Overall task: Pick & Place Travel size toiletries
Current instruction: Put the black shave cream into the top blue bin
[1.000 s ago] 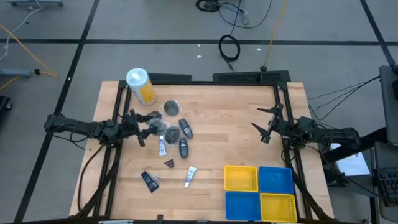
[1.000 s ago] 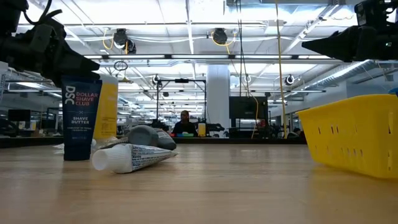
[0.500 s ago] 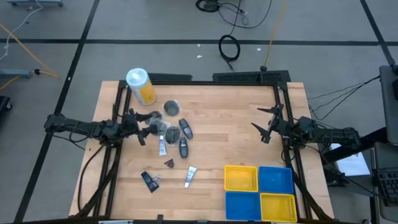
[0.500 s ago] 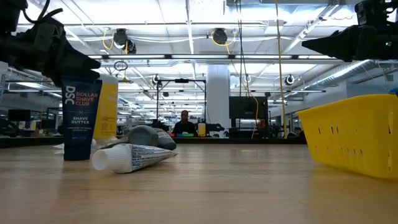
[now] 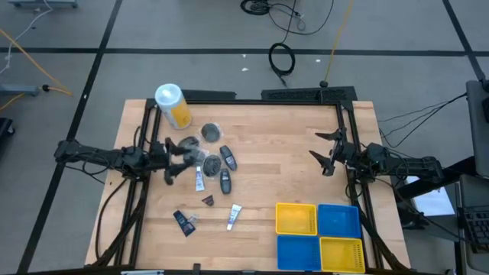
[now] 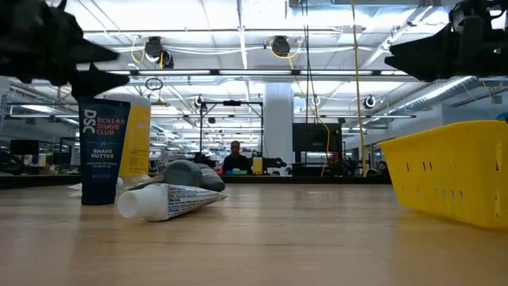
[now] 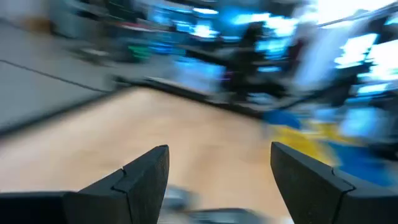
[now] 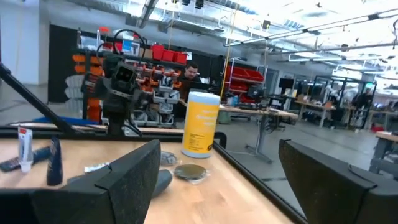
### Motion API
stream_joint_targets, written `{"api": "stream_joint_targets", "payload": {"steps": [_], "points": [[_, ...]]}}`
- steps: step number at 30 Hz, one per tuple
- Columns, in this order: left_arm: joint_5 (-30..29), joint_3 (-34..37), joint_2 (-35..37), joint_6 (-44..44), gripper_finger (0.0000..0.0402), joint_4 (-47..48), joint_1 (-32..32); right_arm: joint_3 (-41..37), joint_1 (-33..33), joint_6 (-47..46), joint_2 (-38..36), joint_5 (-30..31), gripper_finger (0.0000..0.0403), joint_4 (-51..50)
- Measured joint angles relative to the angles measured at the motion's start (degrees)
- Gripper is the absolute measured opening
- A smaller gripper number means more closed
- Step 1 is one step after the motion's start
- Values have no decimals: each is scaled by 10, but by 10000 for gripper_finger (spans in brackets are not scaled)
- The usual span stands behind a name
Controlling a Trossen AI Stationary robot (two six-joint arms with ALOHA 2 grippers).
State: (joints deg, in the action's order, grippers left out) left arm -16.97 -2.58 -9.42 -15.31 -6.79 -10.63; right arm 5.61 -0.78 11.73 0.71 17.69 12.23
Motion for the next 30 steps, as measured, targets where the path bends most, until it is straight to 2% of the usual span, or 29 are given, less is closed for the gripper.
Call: {"api": "stream_joint_targets", "payload": {"steps": [2,6,17,24,30], "points": [[39,0,-13,-52,273,8,-3,0,0,-13,0,0,318,0],[49,0,-72,-113,273,-9,-24,0,0,-42,0,1,318,0],[50,0,-312,-62,273,-235,-124,0,0,-47,0,8,318,0],[-13,-7,-410,-61,273,-300,-177,0,0,-47,0,19,318,0],[-47,-72,-476,-31,273,-254,-206,0,0,-47,0,25,318,0]]}}
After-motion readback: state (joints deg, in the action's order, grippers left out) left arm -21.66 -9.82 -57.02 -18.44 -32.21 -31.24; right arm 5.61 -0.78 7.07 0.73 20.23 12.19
